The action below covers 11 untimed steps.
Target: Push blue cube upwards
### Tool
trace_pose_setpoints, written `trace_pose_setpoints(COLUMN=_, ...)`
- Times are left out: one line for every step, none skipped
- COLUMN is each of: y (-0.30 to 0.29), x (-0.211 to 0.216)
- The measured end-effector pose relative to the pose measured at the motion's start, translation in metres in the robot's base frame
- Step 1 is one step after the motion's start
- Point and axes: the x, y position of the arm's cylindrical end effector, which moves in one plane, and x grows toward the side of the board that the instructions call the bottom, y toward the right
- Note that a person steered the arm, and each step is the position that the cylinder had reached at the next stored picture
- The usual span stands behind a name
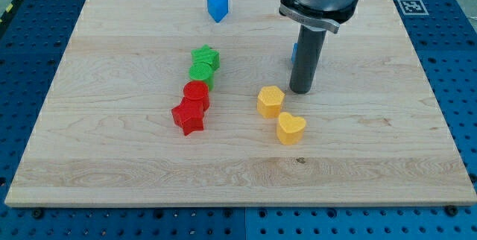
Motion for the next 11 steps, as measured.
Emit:
trace_pose_setpoints(y=0.0, x=0.008)
trace_pose_setpoints(y=0.0, x=0.007)
trace_pose_setpoints(y=0.0, x=-0.002)
trace_pose_setpoints(y=0.0, x=-0.002)
trace_pose_setpoints(y=0.0, x=-0.003)
trace_pose_setpoints(y=0.0, x=-0.012)
trace_pose_setpoints(y=0.033, x=-0.021)
trace_pose_setpoints(y=0.037, x=-0.029)
trace_pose_setpoints(y=0.01, x=-0.051)
trace_pose_setpoints(y=-0.013, x=-0.054)
trace_pose_setpoints(y=-0.007, x=-0.068)
